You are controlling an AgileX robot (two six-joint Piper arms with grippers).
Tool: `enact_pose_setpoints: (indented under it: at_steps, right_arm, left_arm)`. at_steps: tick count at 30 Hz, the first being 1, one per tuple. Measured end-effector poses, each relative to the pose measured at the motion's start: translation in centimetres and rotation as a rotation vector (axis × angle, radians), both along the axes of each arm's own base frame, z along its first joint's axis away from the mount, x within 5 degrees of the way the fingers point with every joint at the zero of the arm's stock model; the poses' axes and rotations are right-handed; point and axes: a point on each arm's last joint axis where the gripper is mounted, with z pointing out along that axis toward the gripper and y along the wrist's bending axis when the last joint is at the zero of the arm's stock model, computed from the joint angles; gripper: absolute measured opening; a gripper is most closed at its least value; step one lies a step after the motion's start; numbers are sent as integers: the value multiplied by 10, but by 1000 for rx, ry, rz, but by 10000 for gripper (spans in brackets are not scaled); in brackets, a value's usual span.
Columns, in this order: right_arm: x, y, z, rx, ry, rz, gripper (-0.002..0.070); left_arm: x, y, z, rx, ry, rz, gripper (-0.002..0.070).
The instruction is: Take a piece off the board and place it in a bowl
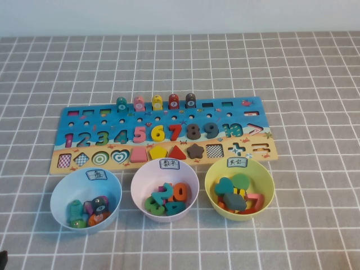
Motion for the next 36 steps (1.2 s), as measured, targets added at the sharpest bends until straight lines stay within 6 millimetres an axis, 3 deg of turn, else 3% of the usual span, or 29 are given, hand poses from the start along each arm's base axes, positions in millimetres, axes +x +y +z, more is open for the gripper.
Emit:
enact_pose_setpoints:
  at_steps: [21,36]
  right_arm:
    - [0,0,0,0,0,0,-17]
    - [0,0,0,0,0,0,-17]
  left_arm:
    - [0,0,1,-22,-4,2,-1]
    - [3,-6,22,-620,-135,41,-1]
